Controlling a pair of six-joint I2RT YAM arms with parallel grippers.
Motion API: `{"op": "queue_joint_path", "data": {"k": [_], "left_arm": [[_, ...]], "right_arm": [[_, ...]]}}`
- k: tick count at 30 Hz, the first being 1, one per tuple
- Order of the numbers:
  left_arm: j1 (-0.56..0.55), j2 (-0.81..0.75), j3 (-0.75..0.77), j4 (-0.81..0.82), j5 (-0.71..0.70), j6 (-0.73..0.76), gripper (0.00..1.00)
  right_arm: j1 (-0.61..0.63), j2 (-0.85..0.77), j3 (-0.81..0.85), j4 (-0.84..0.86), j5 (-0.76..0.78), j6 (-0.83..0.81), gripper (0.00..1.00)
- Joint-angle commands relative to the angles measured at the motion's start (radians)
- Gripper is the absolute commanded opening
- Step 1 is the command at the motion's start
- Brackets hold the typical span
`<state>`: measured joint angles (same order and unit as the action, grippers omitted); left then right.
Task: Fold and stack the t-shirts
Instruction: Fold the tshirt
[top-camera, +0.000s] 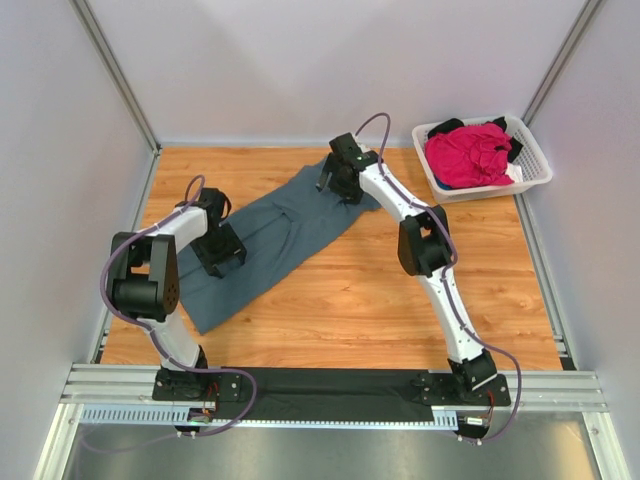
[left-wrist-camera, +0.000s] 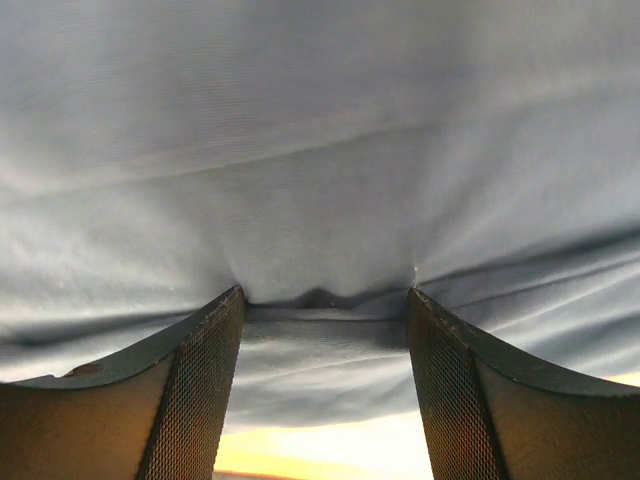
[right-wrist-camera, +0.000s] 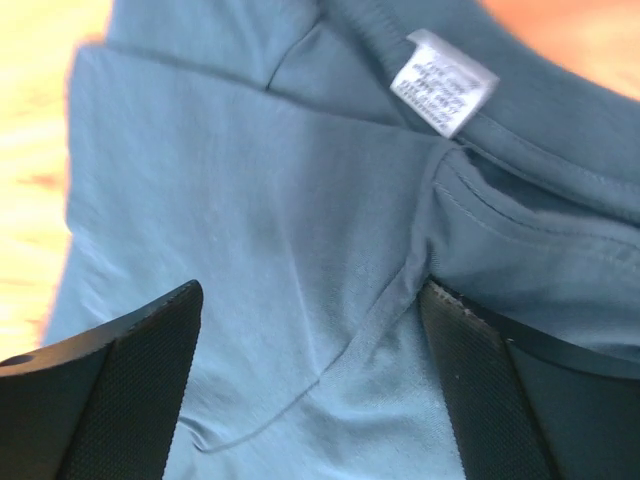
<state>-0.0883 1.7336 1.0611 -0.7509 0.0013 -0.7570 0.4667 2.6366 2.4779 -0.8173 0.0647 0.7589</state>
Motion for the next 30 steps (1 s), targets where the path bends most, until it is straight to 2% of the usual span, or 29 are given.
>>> {"op": "queue_joint_path", "data": {"k": [1,4,7,9,13,16,21,25,30], "left_arm": [[-0.059,-0.071,-0.058,-0.019,0.104,-0.057,0.72],[-0.118,-0.12,-0.084,-0.018,0.135,-0.044,0.72],[-0.131,-0.195,-0.058,-0.063,0.071,0.025,0.72],[-0.131,-0.259,0.017,-0.126,-0.028,0.103,0.73],[-0.131,-0.321,0.066,-0.159,-0.156,0.195,0.73],[-0.131,-0.309,0.054,-0.148,-0.165,0.212,0.73],[-0.131,-0.255,-0.029,-0.1,-0.138,0.196,0.73],[-0.13,-0.227,-0.007,-0.08,-0.129,0.185,0.73],[-0.125,-0.184,-0.033,-0.05,-0.074,0.157,0.73]], "right_arm": [[-0.008,0.101,0.065,0.107,-0.088,-0.029,0.93],[-0.011,0.099,0.122,0.161,-0.126,-0.035,0.95],[-0.013,0.022,0.133,0.159,-0.117,-0.082,0.95],[-0.01,-0.158,0.035,0.167,-0.053,-0.151,0.96],[0.003,-0.337,-0.085,0.141,0.064,-0.181,0.96],[0.033,-0.391,-0.157,0.087,0.102,-0.178,0.96],[0.111,-0.359,-0.223,0.049,0.103,-0.129,0.95],[0.165,-0.294,-0.232,0.006,0.122,-0.083,0.94],[0.179,-0.265,-0.307,0.066,0.112,-0.049,0.94]]}}
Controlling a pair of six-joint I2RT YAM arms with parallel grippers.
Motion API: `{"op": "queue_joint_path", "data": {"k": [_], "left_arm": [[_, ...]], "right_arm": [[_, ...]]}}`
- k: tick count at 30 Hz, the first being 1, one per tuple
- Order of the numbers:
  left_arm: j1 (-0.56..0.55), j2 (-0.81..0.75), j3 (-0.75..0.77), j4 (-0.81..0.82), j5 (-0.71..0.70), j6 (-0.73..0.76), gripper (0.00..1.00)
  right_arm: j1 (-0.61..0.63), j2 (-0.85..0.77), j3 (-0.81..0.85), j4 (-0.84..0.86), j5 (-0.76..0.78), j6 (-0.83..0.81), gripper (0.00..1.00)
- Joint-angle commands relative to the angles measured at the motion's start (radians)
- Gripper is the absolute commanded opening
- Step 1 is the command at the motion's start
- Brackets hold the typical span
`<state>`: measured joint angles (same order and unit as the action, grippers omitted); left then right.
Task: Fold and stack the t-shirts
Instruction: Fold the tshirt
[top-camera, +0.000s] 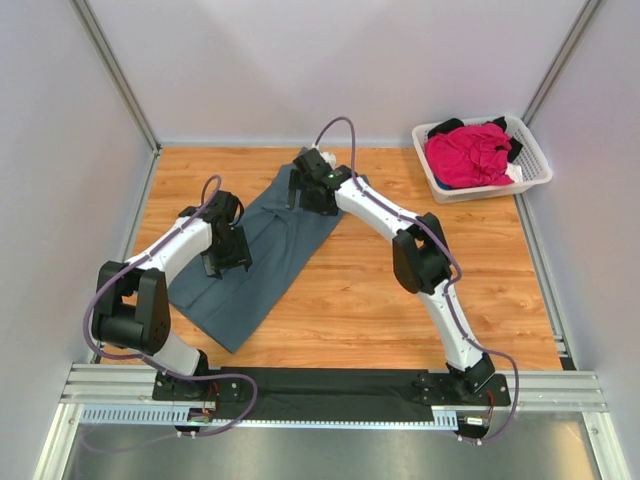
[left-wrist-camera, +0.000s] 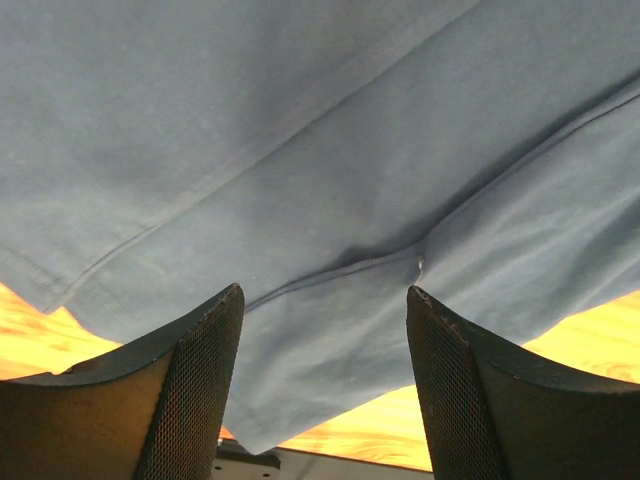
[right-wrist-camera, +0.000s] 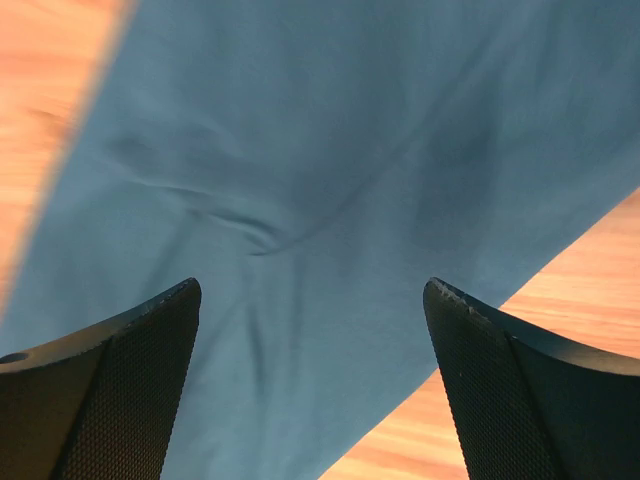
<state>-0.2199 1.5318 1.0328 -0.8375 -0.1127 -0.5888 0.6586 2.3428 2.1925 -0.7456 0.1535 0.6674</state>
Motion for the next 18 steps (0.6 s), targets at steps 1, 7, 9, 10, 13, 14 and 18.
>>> {"op": "queue_joint_path", "data": {"k": [1,7,9,10,13,14,18], "left_arm": [[0.007,0.022,-0.016,0.046,0.054,-0.019,0.73],[0.005,0.056,-0.102,0.116,0.172,-0.089,0.73],[-0.001,0.059,-0.132,0.133,0.22,-0.1,0.72],[-0.006,0.06,-0.138,0.147,0.234,-0.109,0.72],[-0.045,0.062,-0.151,0.166,0.271,-0.117,0.7],[-0.058,0.065,-0.149,0.169,0.281,-0.123,0.7],[-0.154,0.079,-0.166,0.215,0.341,-0.152,0.7]], "right_arm": [[-0.013,0.058,-0.016,-0.014,0.017,0.043,0.93],[-0.016,0.176,0.07,-0.046,0.008,0.014,0.92],[-0.027,0.209,0.098,-0.04,0.008,-0.002,0.92],[-0.039,0.22,0.111,-0.041,0.001,-0.006,0.92],[-0.077,0.253,0.159,-0.04,-0.002,-0.026,0.92],[-0.086,0.259,0.168,-0.034,-0.006,-0.034,0.92],[-0.129,0.289,0.21,0.005,-0.029,-0.09,0.93]]}}
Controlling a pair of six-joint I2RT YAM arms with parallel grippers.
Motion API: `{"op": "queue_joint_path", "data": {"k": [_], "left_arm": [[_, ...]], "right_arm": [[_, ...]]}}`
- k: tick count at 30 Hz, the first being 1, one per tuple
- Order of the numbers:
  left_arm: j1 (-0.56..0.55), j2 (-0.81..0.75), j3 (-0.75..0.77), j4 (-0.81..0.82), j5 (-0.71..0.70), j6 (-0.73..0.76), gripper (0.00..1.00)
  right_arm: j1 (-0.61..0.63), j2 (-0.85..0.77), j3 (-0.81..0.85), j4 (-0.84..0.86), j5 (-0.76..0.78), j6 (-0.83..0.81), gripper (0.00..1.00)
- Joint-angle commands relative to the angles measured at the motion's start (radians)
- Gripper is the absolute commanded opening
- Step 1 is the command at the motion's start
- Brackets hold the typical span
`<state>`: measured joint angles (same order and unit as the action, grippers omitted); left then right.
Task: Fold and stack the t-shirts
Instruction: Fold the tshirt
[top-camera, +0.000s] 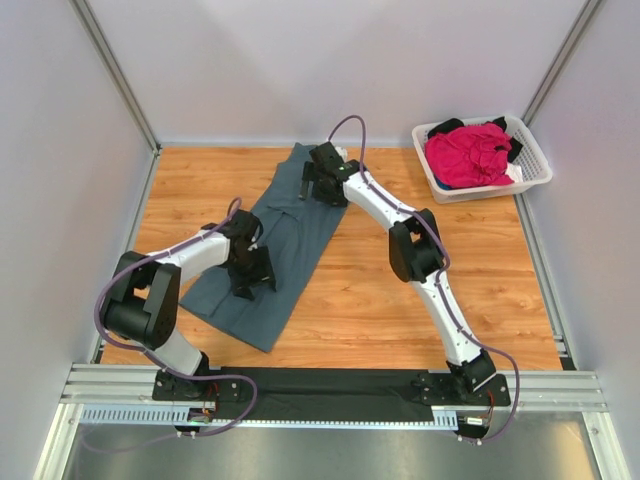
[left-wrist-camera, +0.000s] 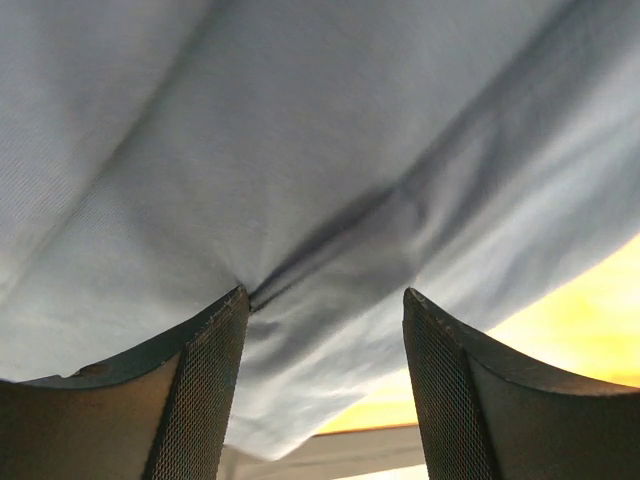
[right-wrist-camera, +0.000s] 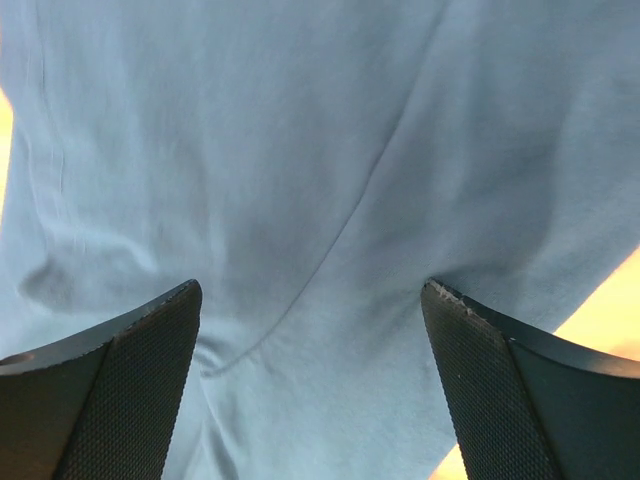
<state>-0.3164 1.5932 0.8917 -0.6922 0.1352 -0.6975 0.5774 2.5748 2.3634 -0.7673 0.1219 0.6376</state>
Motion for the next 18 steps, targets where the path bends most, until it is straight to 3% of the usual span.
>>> {"op": "queue_joint_path", "data": {"k": [1,12,18], "left_arm": [[-0.073,0.022,-0.023,0.085,0.102,-0.051,0.7],[-0.341,0.184,0.167,0.054,0.166,-0.079,0.66],[-0.372,0.211,0.197,0.071,0.204,-0.091,0.65]], "right_arm": [[-0.057,0.064,0.06,0.043,0.008,-0.088,0.94],[-0.073,0.127,0.175,0.238,-0.079,-0.144,0.96],[-0.074,0.13,0.175,0.255,-0.073,-0.157,0.96]]}}
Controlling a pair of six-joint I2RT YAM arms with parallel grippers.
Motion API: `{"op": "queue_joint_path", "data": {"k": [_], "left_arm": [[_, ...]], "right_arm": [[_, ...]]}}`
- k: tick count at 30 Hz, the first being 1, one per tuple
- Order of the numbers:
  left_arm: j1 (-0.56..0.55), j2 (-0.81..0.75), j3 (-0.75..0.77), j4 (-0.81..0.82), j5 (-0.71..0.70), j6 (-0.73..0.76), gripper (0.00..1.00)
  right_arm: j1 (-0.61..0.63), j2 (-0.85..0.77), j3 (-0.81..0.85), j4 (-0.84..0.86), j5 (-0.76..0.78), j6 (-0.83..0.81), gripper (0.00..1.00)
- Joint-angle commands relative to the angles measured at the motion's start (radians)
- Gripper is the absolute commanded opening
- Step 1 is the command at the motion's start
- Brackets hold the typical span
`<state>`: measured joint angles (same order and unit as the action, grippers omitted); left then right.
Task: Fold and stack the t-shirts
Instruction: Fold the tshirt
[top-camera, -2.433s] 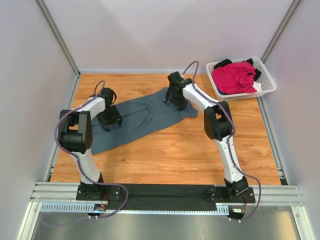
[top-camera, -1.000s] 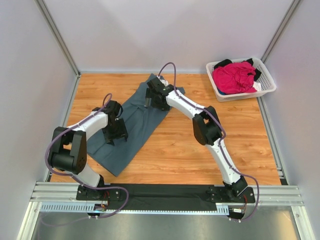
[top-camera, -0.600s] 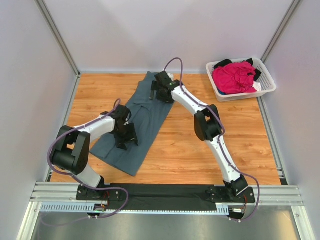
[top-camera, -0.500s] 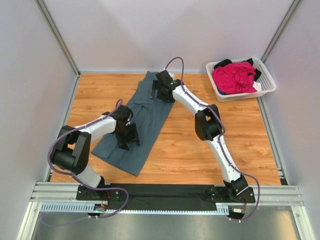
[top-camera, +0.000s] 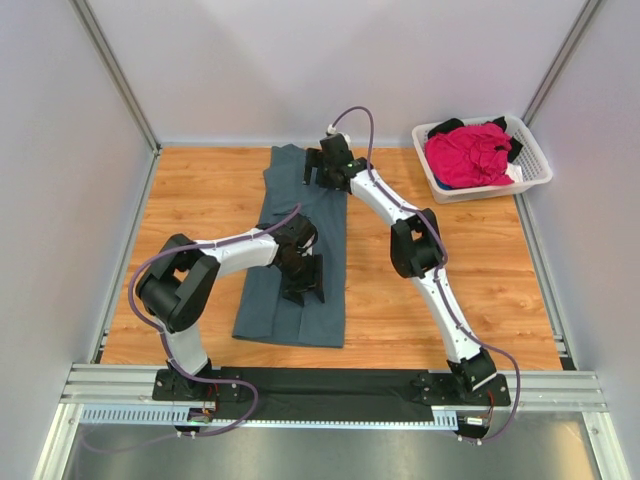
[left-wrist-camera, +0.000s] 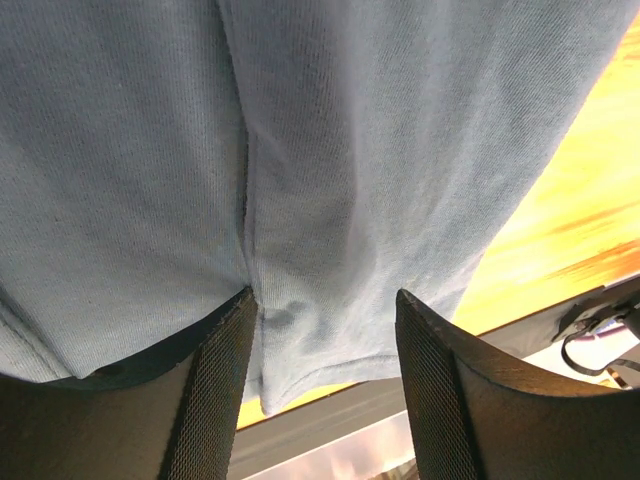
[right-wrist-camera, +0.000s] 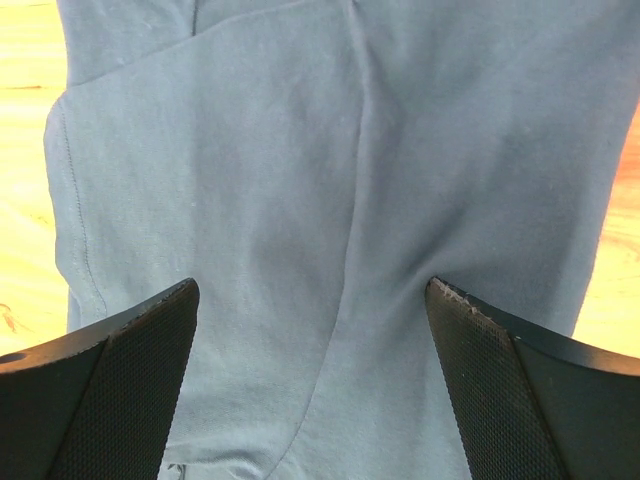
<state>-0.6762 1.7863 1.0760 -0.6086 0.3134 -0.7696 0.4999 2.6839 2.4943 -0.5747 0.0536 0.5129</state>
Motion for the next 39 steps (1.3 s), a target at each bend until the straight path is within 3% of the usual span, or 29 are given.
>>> {"op": "queue_joint_path", "data": {"k": [1,8,15,19,22,28,33,39], "left_arm": [[-0.017,0.019,0.025,-0.014,0.026,-0.016,0.64],[-0.037,0.012,0.081,-0.049,0.012,0.003,0.63],[-0.036,-0.134,0.203,-0.225,-0.131,0.085,0.64],[-0.004,-0.223,0.251,-0.296,-0.243,0.13,0.65],[0.062,-0.274,0.201,-0.284,-0.247,0.151,0.66],[0.321,-0.344,0.092,-0.24,-0.257,0.191,0.66],[0.38,-0.392,-0.026,-0.226,-0.289,0.198,0.65],[0.414,-0.456,-0.184,-0.166,-0.278,0.124,0.62]], "right_arm": [[0.003,0.021,0.046,0.062,-0.006,-0.036,0.96],[-0.018,-0.05,0.077,0.046,-0.079,-0.042,0.96],[-0.072,-0.337,0.022,-0.01,-0.138,-0.048,0.97],[-0.073,-0.534,-0.168,-0.101,-0.138,-0.063,0.97],[-0.064,-0.617,-0.309,-0.143,-0.144,-0.05,0.97],[0.0,-0.84,-0.851,-0.085,-0.13,0.019,0.89],[0.069,-0.983,-1.191,-0.03,-0.141,0.096,0.83],[0.115,-1.016,-1.299,0.018,-0.107,0.141,0.74]]}}
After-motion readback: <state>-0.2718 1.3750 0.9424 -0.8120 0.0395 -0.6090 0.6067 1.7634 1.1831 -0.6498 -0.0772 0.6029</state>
